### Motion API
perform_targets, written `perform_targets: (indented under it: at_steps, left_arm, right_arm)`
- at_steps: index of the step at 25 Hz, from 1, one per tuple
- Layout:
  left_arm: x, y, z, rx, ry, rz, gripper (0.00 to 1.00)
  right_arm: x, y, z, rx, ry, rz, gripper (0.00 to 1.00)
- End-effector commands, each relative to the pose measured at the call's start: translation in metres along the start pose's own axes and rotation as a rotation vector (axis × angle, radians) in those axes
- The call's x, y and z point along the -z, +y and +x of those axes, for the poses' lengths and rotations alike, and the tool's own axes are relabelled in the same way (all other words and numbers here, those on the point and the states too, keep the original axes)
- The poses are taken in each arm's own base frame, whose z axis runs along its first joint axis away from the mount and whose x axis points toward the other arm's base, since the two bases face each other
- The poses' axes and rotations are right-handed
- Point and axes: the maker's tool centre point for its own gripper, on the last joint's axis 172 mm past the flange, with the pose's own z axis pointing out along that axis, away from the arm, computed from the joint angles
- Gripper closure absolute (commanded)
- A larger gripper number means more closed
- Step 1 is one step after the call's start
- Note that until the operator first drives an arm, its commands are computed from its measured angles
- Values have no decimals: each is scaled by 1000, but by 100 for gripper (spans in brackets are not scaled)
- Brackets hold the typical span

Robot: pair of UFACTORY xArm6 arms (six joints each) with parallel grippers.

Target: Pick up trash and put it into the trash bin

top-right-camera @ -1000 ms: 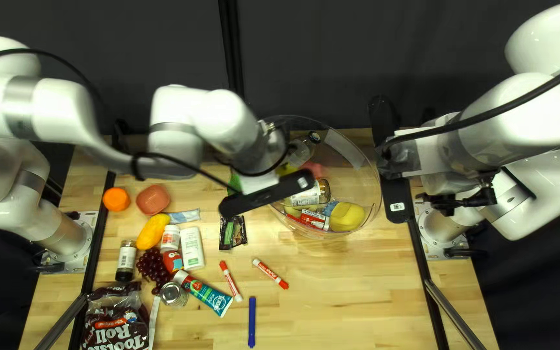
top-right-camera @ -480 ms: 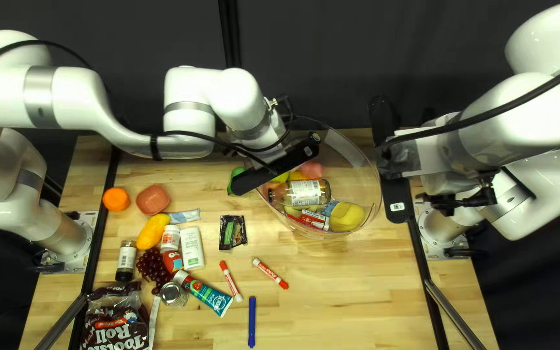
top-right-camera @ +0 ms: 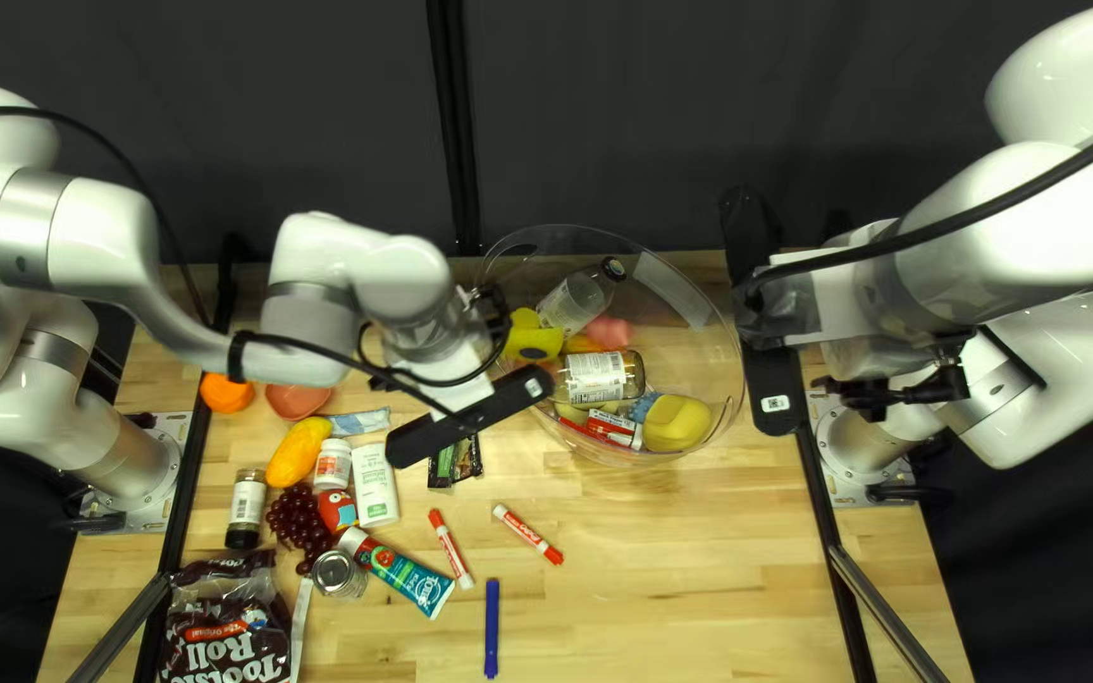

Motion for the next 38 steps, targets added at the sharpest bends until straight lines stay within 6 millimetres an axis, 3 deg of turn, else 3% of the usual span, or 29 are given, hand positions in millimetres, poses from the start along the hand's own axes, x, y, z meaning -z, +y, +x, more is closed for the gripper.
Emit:
perform_targets:
  at_steps: [1, 7, 13, 22, 25, 28, 31, 35, 38]
  left_arm:
    - [-20, -12, -9, 53, 0, 34, 0]
    - [-40, -37, -8, 114, -59, 79, 0]
    - [-40, -59, -6, 151, -106, 118, 0]
    - [-39, -116, -26, 171, -87, 168, 0]
    - [-37, -125, -30, 170, -79, 178, 0]
    - [-39, -117, -29, 167, -67, 176, 0]
    - [-48, -89, -32, 161, -40, 154, 0]
    - [-69, -58, -43, 149, -1, 112, 0]
    - [-85, -51, -52, 126, 8, 87, 0]
  right_arm:
    - [0, 0, 0, 0, 0, 0, 0]
    - [0, 0, 0, 0, 0, 0, 0]
    - [0, 0, 0, 0, 0, 0, 0]
    - [0, 0, 0, 0, 0, 0, 0]
    - [0, 0, 0, 0, 0, 0, 0]
    - [0, 0, 0, 0, 0, 0, 0]
    - [0, 0, 0, 0, 0, 0, 0]
    - [0, 0, 0, 0, 0, 0, 0]
    - [0, 0, 0, 0, 0, 0, 0]
